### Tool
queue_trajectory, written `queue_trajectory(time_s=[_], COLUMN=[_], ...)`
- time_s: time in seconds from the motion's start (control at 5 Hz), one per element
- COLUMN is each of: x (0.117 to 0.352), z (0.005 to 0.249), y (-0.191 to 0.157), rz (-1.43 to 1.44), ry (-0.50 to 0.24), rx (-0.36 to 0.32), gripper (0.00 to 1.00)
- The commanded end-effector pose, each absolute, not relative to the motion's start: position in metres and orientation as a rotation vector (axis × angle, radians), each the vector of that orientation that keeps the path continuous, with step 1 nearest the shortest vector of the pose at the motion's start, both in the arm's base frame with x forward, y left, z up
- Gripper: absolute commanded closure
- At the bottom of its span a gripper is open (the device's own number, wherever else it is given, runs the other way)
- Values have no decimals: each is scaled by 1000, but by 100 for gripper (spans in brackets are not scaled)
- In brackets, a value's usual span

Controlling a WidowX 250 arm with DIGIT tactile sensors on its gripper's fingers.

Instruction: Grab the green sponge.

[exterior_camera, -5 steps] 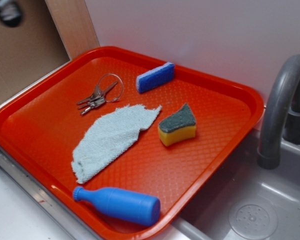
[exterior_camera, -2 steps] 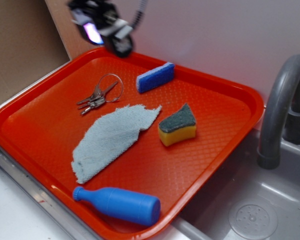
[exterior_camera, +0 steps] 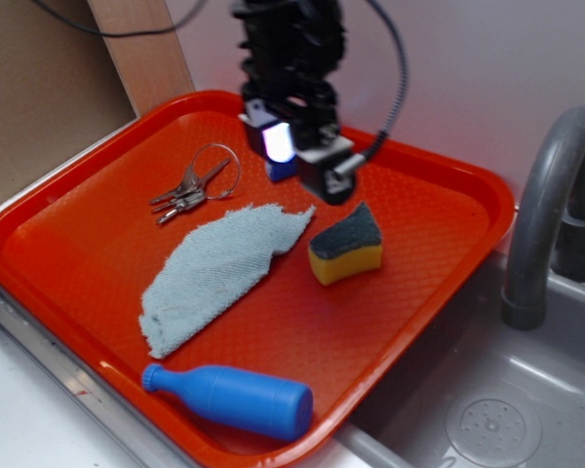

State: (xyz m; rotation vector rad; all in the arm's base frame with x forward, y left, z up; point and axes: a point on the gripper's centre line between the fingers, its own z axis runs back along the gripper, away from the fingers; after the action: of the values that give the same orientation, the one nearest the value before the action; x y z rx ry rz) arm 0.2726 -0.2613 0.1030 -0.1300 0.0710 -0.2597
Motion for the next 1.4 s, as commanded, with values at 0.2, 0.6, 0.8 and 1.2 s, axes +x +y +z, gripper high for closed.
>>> queue_trajectory(time_s=[0.2,0.6,0.8,1.2], x=[264,275,271,223], z=[51,52,85,178], y=[-278,-266,-255,-152], rz=[-316,-328,-340,-283], ry=[153,140,101,-139], rx=[-47,-1,-30,-175], gripper=[0,100,100,100])
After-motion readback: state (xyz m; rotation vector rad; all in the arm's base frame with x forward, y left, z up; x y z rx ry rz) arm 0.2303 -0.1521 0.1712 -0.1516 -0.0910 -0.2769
